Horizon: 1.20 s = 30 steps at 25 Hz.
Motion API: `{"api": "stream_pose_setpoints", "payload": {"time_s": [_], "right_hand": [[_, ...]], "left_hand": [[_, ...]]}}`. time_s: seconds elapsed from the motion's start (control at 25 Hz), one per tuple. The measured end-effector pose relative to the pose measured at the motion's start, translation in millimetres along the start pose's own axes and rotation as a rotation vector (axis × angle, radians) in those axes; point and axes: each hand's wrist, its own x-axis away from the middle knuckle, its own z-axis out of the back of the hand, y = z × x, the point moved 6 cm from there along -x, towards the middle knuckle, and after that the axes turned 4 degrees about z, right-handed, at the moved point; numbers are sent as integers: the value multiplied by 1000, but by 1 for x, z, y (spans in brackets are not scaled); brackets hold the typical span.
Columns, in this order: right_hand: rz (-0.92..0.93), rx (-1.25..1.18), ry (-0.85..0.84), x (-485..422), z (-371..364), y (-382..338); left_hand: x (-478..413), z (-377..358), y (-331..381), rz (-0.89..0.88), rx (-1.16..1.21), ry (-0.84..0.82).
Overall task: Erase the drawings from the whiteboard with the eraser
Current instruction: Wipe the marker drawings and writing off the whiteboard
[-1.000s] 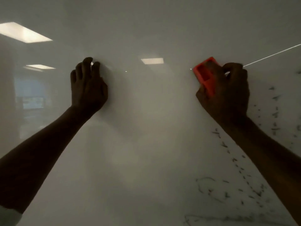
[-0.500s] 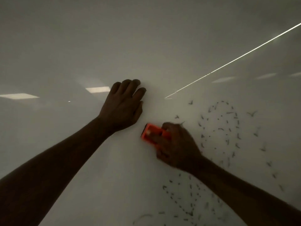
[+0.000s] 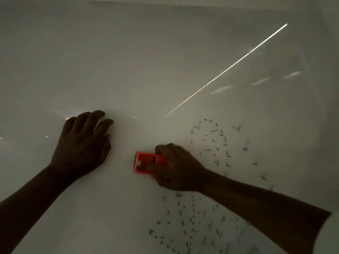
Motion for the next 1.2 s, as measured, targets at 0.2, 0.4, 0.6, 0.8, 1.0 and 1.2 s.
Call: {"api": "stream_pose_setpoints", "payload": {"time_s": [0.2, 0.4, 0.6, 0.8, 1.0, 1.2], "right_hand": [[-892, 161, 205, 29, 58, 162], [-416, -36, 130, 20, 6, 33], [-245, 143, -28, 84, 39, 111], [-1239, 159, 203, 129, 63, 195], [-521, 73, 79, 101, 16, 65], [-950, 208, -9, 204, 57, 194]], "left_hand": [[-9, 0, 8, 28, -16, 1], [-62, -11, 61, -17, 84, -10], [-73, -37, 108, -113, 91, -36], [-77, -45, 114, -94, 49, -26], [-104, -55, 157, -275, 60, -34], [-105, -62, 158, -259, 51, 2]]}}
